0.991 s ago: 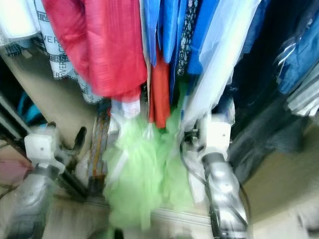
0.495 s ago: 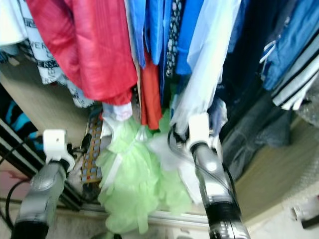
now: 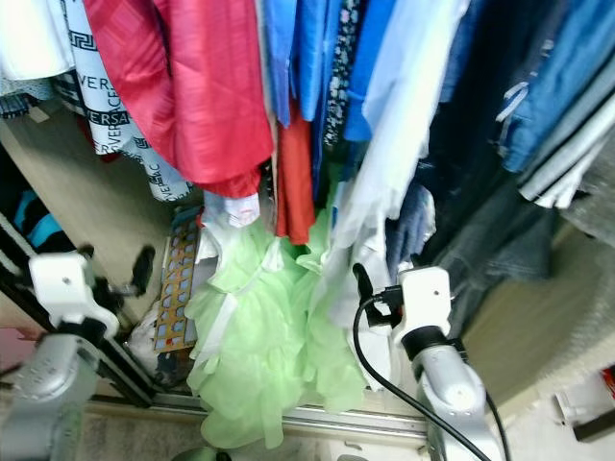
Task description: Clean up the room
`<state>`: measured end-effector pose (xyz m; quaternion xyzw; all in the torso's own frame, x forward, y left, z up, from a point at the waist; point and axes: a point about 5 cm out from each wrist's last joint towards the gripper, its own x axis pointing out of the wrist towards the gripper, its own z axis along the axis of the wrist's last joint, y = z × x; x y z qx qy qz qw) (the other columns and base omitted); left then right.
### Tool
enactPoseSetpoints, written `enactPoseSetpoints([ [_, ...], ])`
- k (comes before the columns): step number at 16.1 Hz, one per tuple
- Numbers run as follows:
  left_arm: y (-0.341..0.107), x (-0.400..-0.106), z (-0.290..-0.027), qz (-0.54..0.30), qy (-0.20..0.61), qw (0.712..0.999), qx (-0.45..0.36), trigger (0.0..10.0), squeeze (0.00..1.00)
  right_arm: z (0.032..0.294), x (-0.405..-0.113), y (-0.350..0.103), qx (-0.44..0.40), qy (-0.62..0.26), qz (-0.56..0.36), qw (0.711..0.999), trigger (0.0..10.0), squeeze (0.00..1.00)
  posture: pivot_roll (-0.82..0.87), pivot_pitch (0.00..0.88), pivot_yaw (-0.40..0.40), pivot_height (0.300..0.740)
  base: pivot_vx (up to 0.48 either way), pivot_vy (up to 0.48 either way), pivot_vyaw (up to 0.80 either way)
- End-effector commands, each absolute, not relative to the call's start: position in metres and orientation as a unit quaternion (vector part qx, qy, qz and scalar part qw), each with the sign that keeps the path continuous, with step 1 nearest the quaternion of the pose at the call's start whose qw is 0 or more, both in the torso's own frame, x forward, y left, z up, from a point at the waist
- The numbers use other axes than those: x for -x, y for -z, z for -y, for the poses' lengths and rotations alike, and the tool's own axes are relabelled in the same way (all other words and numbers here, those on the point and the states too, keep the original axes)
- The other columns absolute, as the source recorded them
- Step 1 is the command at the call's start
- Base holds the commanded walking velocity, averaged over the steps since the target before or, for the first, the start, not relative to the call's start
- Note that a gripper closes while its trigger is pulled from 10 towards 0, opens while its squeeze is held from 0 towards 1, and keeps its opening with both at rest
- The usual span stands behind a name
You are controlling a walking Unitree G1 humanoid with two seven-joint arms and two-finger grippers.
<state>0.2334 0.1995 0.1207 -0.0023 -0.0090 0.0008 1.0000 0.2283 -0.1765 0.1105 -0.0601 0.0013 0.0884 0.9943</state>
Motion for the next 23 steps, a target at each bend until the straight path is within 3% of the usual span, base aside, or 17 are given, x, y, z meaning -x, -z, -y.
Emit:
enactPoseSetpoints([
  [1, -0.123, -0.233, -0.198, 0.005, 0.013, 1.000, -0.001, 10.0, 0.00, 0.174, -0.230, -0.119, 0.069, -0.094, 0.004, 0.993, 10.0, 0.00, -0.09, 0.000, 0.007, 0.740, 0.000, 0.000, 0.00],
  [6, -0.104, -0.233, -0.178, -0.021, 0.067, 0.997, -0.029, 10.0, 0.00, 0.155, -0.242, -0.121, 0.088, -0.124, 0.015, 0.988, 10.0, 0.00, -0.10, 0.000, 0.032, 0.740, 0.000, 0.000, 0.00],
  [11, -0.094, -0.230, -0.181, -0.038, 0.012, 0.999, -0.023, 10.0, 0.00, 0.153, -0.257, -0.107, 0.070, -0.057, -0.012, 0.996, 10.0, 0.00, -0.09, 0.000, 0.033, 0.740, 0.000, 0.000, 0.00],
  [15, -0.096, -0.240, -0.178, -0.065, 0.050, 0.996, -0.018, 10.0, 0.00, 0.147, -0.267, -0.110, 0.060, -0.085, -0.006, 0.995, 10.0, 0.00, -0.08, 0.000, 0.019, 0.740, 0.000, 0.000, 0.00],
  [16, -0.096, -0.243, -0.176, -0.079, 0.074, 0.993, -0.047, 10.0, 0.00, 0.147, -0.270, -0.111, 0.058, -0.084, -0.006, 0.995, 10.0, 0.00, -0.07, 0.000, 0.010, 0.740, 0.000, 0.000, 0.00],
  [19, -0.098, -0.251, -0.164, -0.058, 0.160, 0.985, -0.027, 10.0, 0.00, 0.143, -0.272, -0.109, 0.052, -0.086, -0.008, 0.995, 10.0, 0.00, -0.09, 0.000, 0.036, 0.740, 0.000, 0.000, 0.00],
  [20, -0.100, -0.254, -0.164, -0.048, 0.147, 0.987, -0.044, 10.0, 0.00, 0.141, -0.272, -0.109, 0.049, -0.083, -0.005, 0.995, 10.0, 0.00, -0.11, 0.000, 0.056, 0.740, 0.000, 0.000, 0.00],
  [23, -0.098, -0.254, -0.158, -0.042, 0.079, 0.996, 0.016, 10.0, 0.00, 0.138, -0.277, -0.117, 0.039, -0.068, 0.015, 0.997, 10.0, 0.00, -0.13, 0.000, 0.082, 0.740, 0.000, 0.000, 0.00],
])
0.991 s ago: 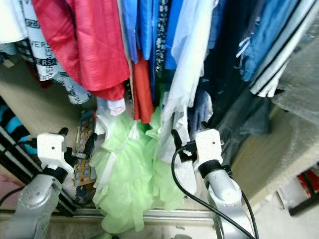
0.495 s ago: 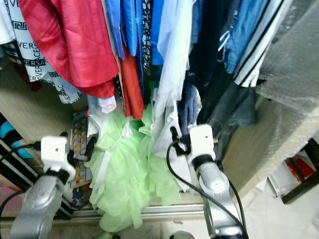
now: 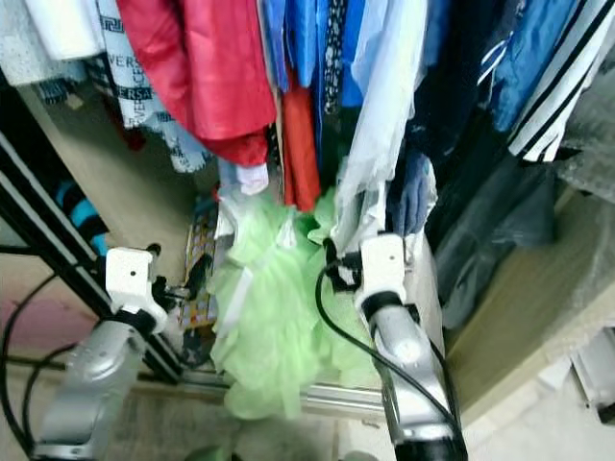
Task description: Clean up the room
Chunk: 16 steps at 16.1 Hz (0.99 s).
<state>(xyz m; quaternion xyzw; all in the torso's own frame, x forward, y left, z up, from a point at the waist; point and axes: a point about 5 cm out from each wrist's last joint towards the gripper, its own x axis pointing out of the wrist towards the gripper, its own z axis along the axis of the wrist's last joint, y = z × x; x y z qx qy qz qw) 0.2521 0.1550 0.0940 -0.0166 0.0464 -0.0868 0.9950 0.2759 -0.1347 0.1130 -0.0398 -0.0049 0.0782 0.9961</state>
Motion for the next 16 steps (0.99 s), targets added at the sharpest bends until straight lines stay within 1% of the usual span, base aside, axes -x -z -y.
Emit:
enactPoseSetpoints([
  [1, -0.098, -0.249, -0.157, -0.033, 0.079, 0.996, 0.015, 10.0, 0.00, 0.138, -0.280, -0.120, 0.037, -0.067, 0.020, 0.997, 10.0, 0.00, -0.13, 0.000, 0.085, 0.740, 0.000, 0.000, 0.00],
  [4, -0.098, -0.247, -0.156, -0.027, 0.056, 0.998, 0.020, 10.0, 0.00, 0.130, -0.284, -0.124, 0.035, -0.077, 0.028, 0.996, 10.0, 0.00, -0.10, 0.000, 0.070, 0.740, 0.000, 0.000, 0.00],
  [6, -0.101, -0.246, -0.162, -0.022, 0.027, 0.999, -0.001, 10.0, 0.00, 0.125, -0.283, -0.125, 0.024, -0.089, 0.030, 0.995, 10.0, 0.00, -0.10, 0.000, 0.056, 0.740, 0.000, 0.000, 0.00],
  [9, -0.100, -0.244, -0.165, -0.020, 0.016, 0.999, 0.027, 10.0, 0.00, 0.132, -0.281, -0.121, 0.046, -0.085, 0.021, 0.995, 10.0, 0.00, -0.09, 0.000, 0.021, 0.740, 0.000, 0.000, 0.00],
  [10, -0.099, -0.243, -0.164, -0.018, 0.015, 0.999, 0.037, 10.0, 0.00, 0.136, -0.280, -0.118, 0.048, -0.081, 0.014, 0.995, 10.0, 0.00, -0.09, 0.000, 0.014, 0.740, 0.000, 0.000, 0.80],
  [12, -0.099, -0.243, -0.163, -0.017, 0.014, 0.999, 0.030, 10.0, 0.00, 0.141, -0.278, -0.111, 0.053, -0.077, 0.000, 0.996, 10.0, 0.00, -0.09, 0.000, 0.008, 0.740, 0.000, 0.000, 0.80],
  [15, -0.104, -0.246, -0.168, 0.004, -0.006, 1.000, 0.010, 10.0, 0.00, 0.134, -0.283, -0.115, 0.057, -0.098, 0.014, 0.993, 10.0, 0.00, -0.09, 0.000, 0.016, 0.740, 0.000, 0.000, 0.80],
  [16, -0.102, -0.248, -0.169, -0.004, -0.014, 1.000, 0.008, 10.0, 0.00, 0.133, -0.287, -0.117, 0.058, -0.101, 0.019, 0.993, 10.0, 0.00, -0.08, 0.000, 0.006, 0.740, 0.000, 0.000, 0.80],
])
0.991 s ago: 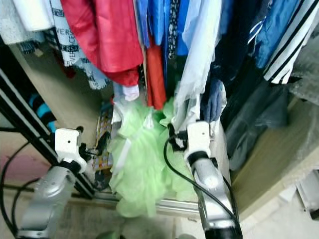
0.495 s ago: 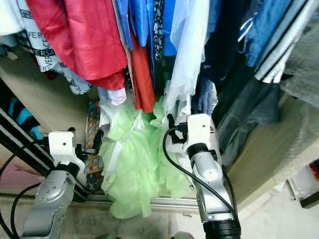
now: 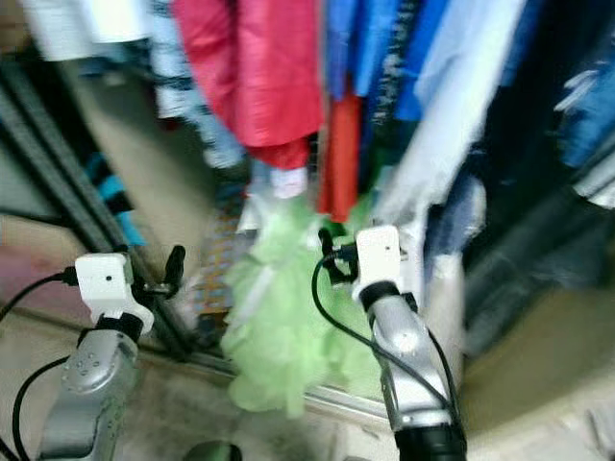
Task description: Clean up the room
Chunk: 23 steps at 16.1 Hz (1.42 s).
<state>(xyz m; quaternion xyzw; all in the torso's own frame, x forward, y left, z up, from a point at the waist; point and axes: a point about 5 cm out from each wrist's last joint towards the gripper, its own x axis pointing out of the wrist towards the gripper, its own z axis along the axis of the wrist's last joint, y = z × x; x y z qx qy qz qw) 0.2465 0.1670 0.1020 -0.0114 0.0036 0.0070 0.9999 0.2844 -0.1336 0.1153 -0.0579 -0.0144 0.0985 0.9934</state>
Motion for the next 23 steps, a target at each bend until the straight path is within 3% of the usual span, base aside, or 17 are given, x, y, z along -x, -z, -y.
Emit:
enactPoseSetpoints([
  [1, -0.102, -0.249, -0.169, -0.006, -0.016, 1.000, 0.008, 10.0, 0.00, 0.132, -0.288, -0.117, 0.059, -0.102, 0.020, 0.993, 10.0, 0.00, -0.08, 0.000, 0.006, 0.740, 0.000, 0.000, 0.80],
  [6, -0.101, -0.253, -0.169, 0.000, -0.002, 1.000, -0.028, 10.0, 0.00, 0.131, -0.291, -0.116, 0.043, -0.099, 0.020, 0.994, 10.0, 0.00, -0.08, 0.000, 0.008, 0.740, 0.000, 0.000, 0.80],
  [14, -0.094, -0.254, -0.181, -0.005, -0.050, 0.999, 0.001, 10.0, 0.00, 0.132, -0.293, -0.107, 0.021, -0.091, 0.011, 0.996, 10.0, 0.00, -0.06, 0.000, 0.011, 0.740, 0.000, 0.000, 0.00],
  [17, -0.093, -0.247, -0.174, -0.001, -0.071, 0.998, 0.001, 10.0, 0.00, 0.124, -0.297, -0.106, 0.016, -0.124, 0.003, 0.992, 10.0, 0.00, -0.01, 0.000, -0.077, 0.740, 0.000, 0.000, 0.00],
  [19, -0.090, -0.243, -0.173, -0.006, -0.081, 0.997, 0.002, 10.0, 0.00, 0.119, -0.299, -0.106, 0.017, -0.139, 0.001, 0.990, 10.0, 0.00, 0.00, 0.000, -0.087, 0.740, 0.000, 0.000, 0.00],
  [23, -0.092, -0.242, -0.182, -0.008, -0.084, 0.996, 0.022, 10.0, 0.00, 0.110, -0.300, -0.105, 0.014, -0.145, 0.004, 0.989, 10.0, 0.00, 0.00, 0.000, -0.056, 0.740, 0.000, 0.000, 0.40],
])
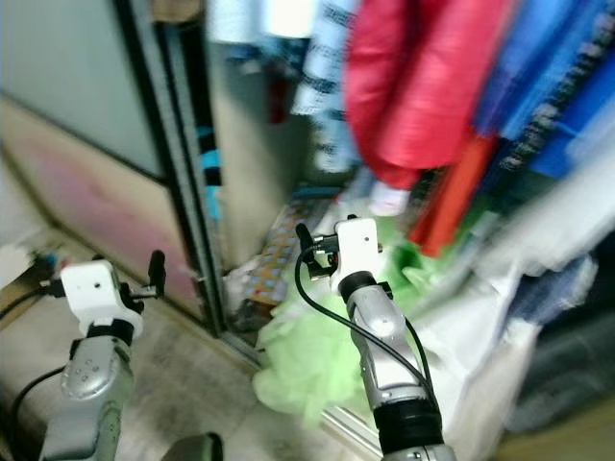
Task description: Clean up the room
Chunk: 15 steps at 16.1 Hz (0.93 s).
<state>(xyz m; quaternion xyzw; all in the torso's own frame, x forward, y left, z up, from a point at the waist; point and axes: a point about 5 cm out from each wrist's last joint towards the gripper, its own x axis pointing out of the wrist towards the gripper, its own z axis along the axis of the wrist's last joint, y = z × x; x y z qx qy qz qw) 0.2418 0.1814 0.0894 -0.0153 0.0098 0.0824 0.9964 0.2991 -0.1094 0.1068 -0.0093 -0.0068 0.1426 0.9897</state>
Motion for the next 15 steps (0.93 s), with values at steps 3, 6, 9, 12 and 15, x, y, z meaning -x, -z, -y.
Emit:
enactPoseSetpoints([
  [3, -0.094, -0.245, -0.180, -0.003, -0.061, 0.998, 0.002, 10.0, 0.00, 0.114, -0.296, -0.104, 0.009, -0.137, 0.006, 0.991, 10.0, 0.00, -0.03, 0.000, -0.030, 0.740, 0.000, 0.000, 0.80],
  [6, -0.096, -0.250, -0.179, -0.006, -0.055, 0.998, -0.008, 10.0, 0.00, 0.114, -0.293, -0.104, 0.011, -0.135, 0.010, 0.991, 10.0, 0.00, -0.05, 0.000, -0.012, 0.740, 0.000, 0.000, 0.80],
  [9, -0.100, -0.256, -0.177, 0.006, -0.056, 0.998, -0.032, 10.0, 0.00, 0.117, -0.297, -0.107, 0.013, -0.129, 0.016, 0.991, 10.0, 0.00, -0.05, 0.000, -0.013, 0.740, 0.000, 0.000, 0.80],
  [12, -0.101, -0.257, -0.175, 0.005, -0.057, 0.998, -0.029, 10.0, 0.00, 0.116, -0.299, -0.108, 0.017, -0.133, 0.017, 0.991, 10.0, 0.00, -0.04, 0.000, -0.024, 0.740, 0.000, 0.000, 0.80],
  [15, -0.099, -0.257, -0.176, 0.000, -0.060, 0.998, -0.019, 10.0, 0.00, 0.114, -0.301, -0.108, 0.018, -0.136, 0.017, 0.990, 10.0, 0.00, -0.04, 0.000, -0.027, 0.740, 0.000, 0.000, 0.80],
])
